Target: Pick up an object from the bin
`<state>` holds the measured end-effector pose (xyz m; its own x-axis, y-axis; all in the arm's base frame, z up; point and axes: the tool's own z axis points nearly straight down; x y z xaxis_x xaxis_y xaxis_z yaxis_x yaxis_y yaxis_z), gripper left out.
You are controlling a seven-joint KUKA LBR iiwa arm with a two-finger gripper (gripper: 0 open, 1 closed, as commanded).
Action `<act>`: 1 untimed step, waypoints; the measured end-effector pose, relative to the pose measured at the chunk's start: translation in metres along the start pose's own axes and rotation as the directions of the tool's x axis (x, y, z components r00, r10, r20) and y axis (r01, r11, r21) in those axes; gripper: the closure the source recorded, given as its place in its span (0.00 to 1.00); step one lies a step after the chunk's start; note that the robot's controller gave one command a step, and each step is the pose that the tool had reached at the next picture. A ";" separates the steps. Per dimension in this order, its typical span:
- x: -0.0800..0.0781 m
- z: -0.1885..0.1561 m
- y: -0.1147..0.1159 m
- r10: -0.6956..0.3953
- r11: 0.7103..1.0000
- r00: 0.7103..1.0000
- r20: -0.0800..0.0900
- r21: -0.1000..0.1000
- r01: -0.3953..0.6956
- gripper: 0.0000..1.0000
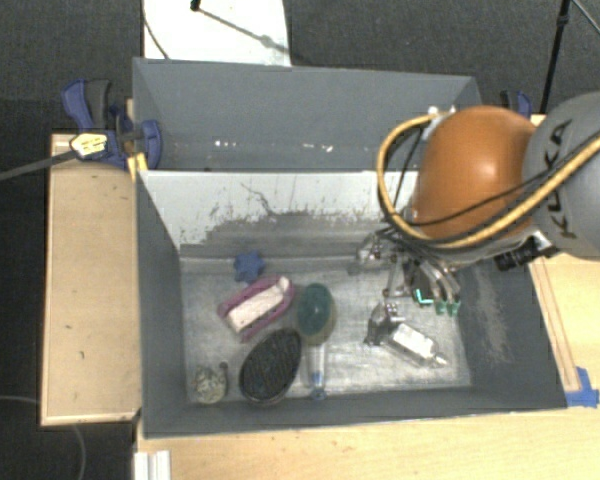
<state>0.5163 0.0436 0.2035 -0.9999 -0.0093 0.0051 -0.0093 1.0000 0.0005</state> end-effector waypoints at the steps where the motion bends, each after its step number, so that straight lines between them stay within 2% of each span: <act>1: -0.045 0.134 0.071 0.014 1.000 1.000 0.012 -0.004 -0.014 0.00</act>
Offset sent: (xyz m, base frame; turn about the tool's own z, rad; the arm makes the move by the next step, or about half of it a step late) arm 0.0412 0.0677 -0.1335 0.0168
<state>0.5596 0.1148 0.0699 -1.0000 0.0051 -0.0068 0.0051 1.0000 0.0048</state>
